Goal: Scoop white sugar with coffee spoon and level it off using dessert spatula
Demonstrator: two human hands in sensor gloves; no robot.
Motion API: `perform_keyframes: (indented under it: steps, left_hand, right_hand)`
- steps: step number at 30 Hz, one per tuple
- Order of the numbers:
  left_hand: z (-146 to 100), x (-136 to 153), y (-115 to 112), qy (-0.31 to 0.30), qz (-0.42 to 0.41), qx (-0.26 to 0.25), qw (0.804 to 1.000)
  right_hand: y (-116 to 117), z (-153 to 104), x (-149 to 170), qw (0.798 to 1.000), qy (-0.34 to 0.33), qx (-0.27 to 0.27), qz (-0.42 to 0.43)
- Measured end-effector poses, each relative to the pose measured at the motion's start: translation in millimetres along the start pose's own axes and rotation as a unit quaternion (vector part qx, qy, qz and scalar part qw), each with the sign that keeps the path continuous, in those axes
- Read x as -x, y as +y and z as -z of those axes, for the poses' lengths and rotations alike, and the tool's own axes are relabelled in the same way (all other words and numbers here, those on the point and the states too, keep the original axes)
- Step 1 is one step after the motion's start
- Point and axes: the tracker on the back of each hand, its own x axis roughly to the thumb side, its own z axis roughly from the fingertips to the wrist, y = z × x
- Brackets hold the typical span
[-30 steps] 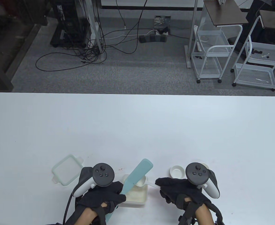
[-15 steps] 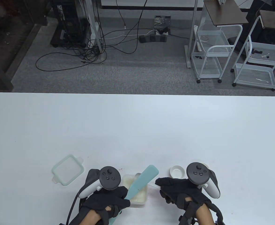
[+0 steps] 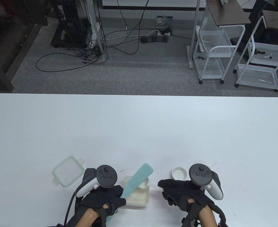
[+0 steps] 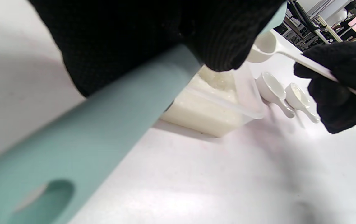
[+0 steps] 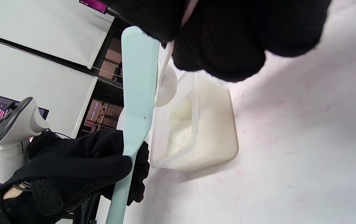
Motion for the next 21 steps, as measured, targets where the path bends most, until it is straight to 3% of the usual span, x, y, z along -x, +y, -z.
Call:
perform_keyframes:
  steps: [7, 21]
  left_hand:
    - [-3.8, -0.1, 4.3, 0.023, 0.038, -0.03, 0.999]
    - [-5.2, 2.6, 7.3, 0.028, 0.041, -0.04, 0.998]
  right_hand:
    - [-1.4, -0.7, 2.1, 1.0, 0.005, -0.001, 0.011]
    - [-1.4, -1.0, 2.3, 1.0, 0.011, -0.006, 0.013]
